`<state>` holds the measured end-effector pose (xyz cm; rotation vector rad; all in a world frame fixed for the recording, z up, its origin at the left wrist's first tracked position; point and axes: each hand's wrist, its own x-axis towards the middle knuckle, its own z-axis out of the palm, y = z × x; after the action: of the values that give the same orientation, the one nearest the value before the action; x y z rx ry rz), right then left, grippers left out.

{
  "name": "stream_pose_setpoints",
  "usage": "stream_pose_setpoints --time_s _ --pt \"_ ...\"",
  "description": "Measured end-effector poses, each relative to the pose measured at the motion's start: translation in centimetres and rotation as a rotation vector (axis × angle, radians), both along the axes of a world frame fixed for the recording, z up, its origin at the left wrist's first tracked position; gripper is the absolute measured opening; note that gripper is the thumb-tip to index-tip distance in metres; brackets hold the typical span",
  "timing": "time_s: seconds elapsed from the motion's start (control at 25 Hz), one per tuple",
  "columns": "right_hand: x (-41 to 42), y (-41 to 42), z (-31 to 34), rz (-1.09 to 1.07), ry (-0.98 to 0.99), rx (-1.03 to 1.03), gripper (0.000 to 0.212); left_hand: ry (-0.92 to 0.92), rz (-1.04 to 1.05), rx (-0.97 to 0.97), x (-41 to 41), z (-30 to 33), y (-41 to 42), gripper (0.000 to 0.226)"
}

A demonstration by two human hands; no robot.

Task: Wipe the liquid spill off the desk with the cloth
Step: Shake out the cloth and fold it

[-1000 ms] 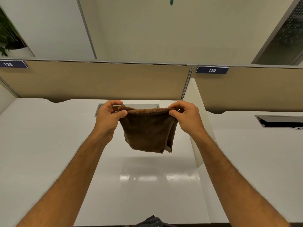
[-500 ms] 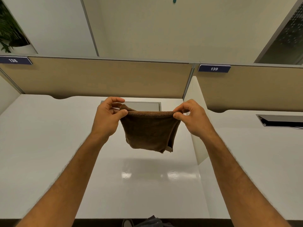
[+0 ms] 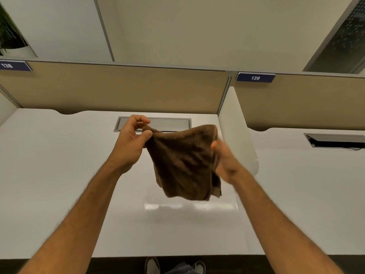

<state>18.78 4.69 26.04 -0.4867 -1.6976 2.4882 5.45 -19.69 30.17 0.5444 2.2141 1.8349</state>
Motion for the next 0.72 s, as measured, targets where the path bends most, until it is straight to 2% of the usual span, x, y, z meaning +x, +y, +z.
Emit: stream_pose_setpoints --time_s 0.12,0.28,0.4,0.52,0.6,0.68,0.72 --pt "1.5 -3.2 -4.1 0.138 -0.182 0.169 0.042 0.028 0.083 0.036 0.1 -0.6 0.8 0.031" --pt "0.7 -4.3 -2.7 0.086 -0.128 0.109 0.045 -0.060 0.249 0.136 -0.2 -2.5 -0.6 0.029" --pt "-0.3 -4.4 -0.5 0.110 -0.054 0.074 0.034 -0.193 0.260 0.243 0.0 -4.1 -1.0 0.033" --pt "-1.2 -4.3 1.5 0.121 -0.022 0.071 0.031 -0.339 0.197 0.405 1.0 -5.5 -0.5 0.040" --pt "-1.6 -4.4 2.4 0.128 -0.019 0.044 0.030 -0.490 0.119 0.472 2.1 -6.8 -0.3 0.053" --pt "-1.8 -4.5 2.8 0.141 -0.013 0.037 0.028 -0.645 -0.062 0.450 3.5 -8.4 -0.4 0.068" --pt "-1.8 -4.4 3.0 0.137 -0.014 0.044 0.028 -0.692 -0.181 0.396 4.2 -9.0 -0.4 0.067"
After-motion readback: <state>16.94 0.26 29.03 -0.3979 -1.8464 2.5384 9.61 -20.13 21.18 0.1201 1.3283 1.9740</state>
